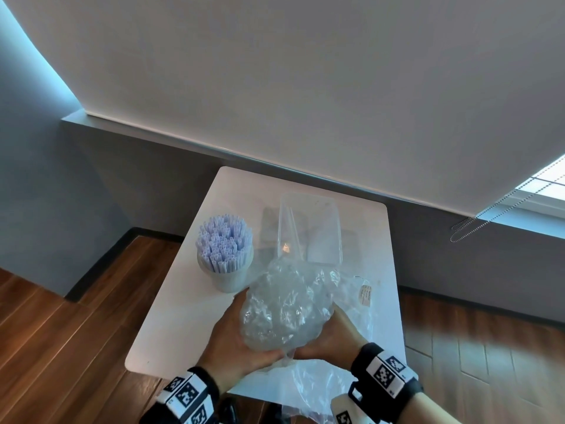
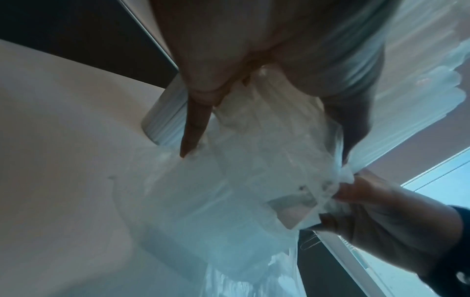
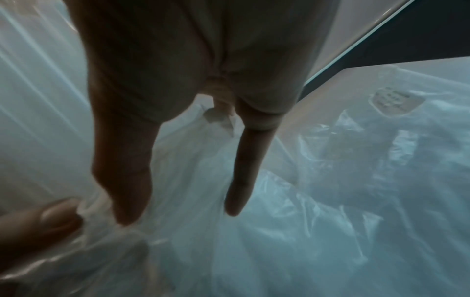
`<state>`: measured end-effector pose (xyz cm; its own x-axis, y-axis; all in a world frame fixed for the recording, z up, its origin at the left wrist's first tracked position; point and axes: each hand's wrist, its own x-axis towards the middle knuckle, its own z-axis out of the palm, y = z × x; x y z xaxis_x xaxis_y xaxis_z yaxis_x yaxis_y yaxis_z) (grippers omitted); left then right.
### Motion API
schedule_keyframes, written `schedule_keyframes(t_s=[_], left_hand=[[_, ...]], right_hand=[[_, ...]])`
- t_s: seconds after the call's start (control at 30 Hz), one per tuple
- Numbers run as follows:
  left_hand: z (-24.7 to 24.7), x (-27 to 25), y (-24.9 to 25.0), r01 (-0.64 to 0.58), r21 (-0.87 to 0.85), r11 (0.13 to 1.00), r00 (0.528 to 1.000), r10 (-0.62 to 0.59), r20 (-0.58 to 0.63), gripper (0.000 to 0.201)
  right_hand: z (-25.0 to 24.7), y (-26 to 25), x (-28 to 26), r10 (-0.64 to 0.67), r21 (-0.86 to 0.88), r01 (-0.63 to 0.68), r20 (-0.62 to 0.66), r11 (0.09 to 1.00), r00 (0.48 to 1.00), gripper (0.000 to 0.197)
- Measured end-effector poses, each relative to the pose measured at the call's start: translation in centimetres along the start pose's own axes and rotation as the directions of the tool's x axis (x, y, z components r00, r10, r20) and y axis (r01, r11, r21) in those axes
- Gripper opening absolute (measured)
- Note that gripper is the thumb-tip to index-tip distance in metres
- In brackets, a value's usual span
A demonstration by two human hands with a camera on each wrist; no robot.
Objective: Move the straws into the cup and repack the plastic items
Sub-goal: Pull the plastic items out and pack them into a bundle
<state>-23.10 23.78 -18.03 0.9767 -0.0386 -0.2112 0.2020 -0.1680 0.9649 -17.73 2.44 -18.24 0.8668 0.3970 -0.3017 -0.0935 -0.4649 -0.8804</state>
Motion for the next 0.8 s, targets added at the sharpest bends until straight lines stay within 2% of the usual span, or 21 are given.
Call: schedule_keyframes(t_s=[0.07, 0.17, 0.27, 0.33, 0.43, 0.53, 0.63, 0.73, 0.8], left_hand=[[-0.3, 0.0, 0.4, -0.007, -0.043, 0.999, 1.0, 0.006, -0.02, 0.101], [-1.0, 0.2, -0.5, 0.057, -0.067, 0.996, 0.998, -0.059, -0.026, 0.106], [-1.4, 0.5, -2.1, 0.123, -0.01, 0.992, 0.992, -0.123, -0.03, 0.095], [-1.5, 0.7, -2.5, 0.132, -0.001, 0.991, 0.991, -0.132, -0.027, 0.092], [-1.9, 0.7, -2.5, 0.101, -0.003, 0.995, 0.994, -0.101, 0.034, 0.099], [-2.3, 0.8, -2.6, 0.059, 0.024, 0.998, 0.99, -0.062, 0.127, 0.111], [-2.3, 0.6, -3.6, 0.096, 0.01, 0.995, 0.994, -0.096, 0.058, 0.11], [-2.0, 0.4, -4.5, 0.12, -0.004, 0.993, 0.993, -0.12, -0.014, 0.104], [-1.8, 0.2, -4.6, 0.115, -0.006, 0.993, 0.993, -0.115, -0.035, 0.1]], right_hand=[[0.4, -0.7, 0.5, -0.03, -0.012, 0.03, -0.055, 0.999, 0.998, 0.097], [1.6, -0.7, 1.2, -0.02, -0.06, 0.016, -0.074, 0.998, 0.997, 0.103], [2.9, 0.1, 1.6, 0.006, -0.1, -0.014, -0.085, 0.995, 0.996, 0.11], [3.4, 0.2, 1.7, 0.015, -0.114, -0.027, -0.104, 0.993, 0.994, 0.11], [3.8, 0.4, 1.7, 0.035, -0.126, -0.05, -0.116, 0.991, 0.993, 0.114], [4.2, 0.6, 1.5, 0.103, -0.053, -0.107, -0.063, 0.993, 0.993, 0.103], [4.6, 0.6, 1.5, 0.123, -0.061, -0.123, -0.014, 0.99, 0.992, 0.094], [4.1, 0.6, 1.4, 0.103, -0.159, -0.098, 0.028, 0.982, 0.994, 0.11], [3.0, 0.7, 1.2, 0.04, -0.287, -0.013, 0.088, 0.958, 0.995, 0.125]])
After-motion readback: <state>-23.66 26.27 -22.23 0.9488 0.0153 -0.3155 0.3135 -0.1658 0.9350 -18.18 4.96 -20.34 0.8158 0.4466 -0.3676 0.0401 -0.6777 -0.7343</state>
